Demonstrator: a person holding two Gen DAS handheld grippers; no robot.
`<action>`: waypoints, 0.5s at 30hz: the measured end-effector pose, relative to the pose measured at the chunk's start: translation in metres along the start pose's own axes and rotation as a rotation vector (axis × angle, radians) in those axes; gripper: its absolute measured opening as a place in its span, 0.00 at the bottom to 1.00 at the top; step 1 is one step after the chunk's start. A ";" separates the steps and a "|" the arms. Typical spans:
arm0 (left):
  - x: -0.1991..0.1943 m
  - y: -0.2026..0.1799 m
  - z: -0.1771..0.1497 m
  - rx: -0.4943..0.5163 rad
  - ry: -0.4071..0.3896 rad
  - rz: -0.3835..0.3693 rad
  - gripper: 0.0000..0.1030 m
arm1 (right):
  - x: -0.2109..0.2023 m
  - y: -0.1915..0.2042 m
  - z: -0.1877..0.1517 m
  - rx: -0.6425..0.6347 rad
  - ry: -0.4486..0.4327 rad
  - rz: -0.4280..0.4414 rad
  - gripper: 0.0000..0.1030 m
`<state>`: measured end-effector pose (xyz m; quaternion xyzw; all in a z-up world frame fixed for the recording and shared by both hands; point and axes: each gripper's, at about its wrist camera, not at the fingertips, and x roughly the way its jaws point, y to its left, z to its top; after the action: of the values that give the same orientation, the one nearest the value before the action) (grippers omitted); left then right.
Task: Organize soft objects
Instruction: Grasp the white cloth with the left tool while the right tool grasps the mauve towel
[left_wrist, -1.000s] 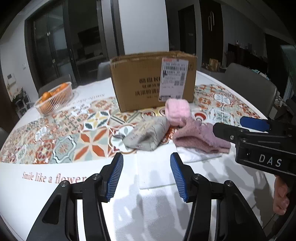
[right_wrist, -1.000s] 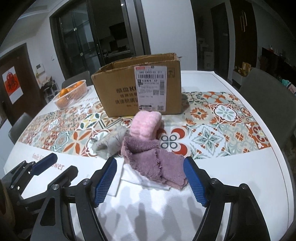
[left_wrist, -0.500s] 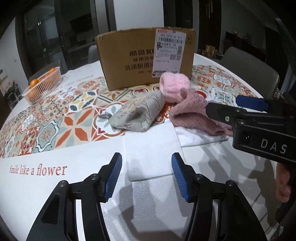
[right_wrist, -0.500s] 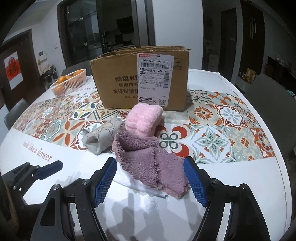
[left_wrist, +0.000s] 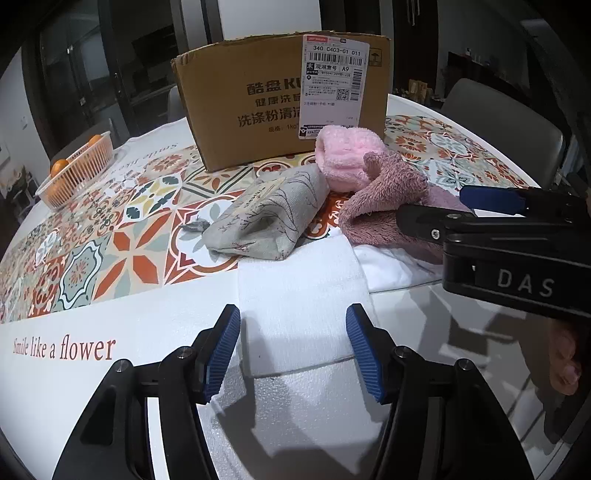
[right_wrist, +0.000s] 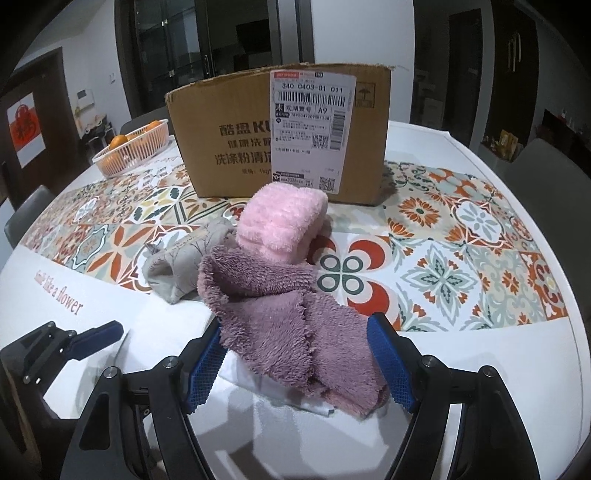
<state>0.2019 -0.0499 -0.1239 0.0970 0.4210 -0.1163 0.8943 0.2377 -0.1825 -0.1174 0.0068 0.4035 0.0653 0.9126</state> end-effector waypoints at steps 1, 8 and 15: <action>0.000 0.001 0.000 -0.006 0.002 -0.009 0.56 | 0.002 -0.001 0.000 0.004 0.003 0.001 0.74; 0.002 0.008 -0.001 -0.049 0.010 -0.070 0.46 | 0.005 0.000 0.000 0.005 0.001 0.000 0.64; 0.001 0.010 -0.002 -0.063 0.001 -0.073 0.14 | 0.006 0.002 -0.001 0.010 0.020 0.016 0.38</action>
<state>0.2036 -0.0394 -0.1249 0.0536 0.4283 -0.1355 0.8918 0.2409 -0.1799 -0.1227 0.0141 0.4130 0.0704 0.9079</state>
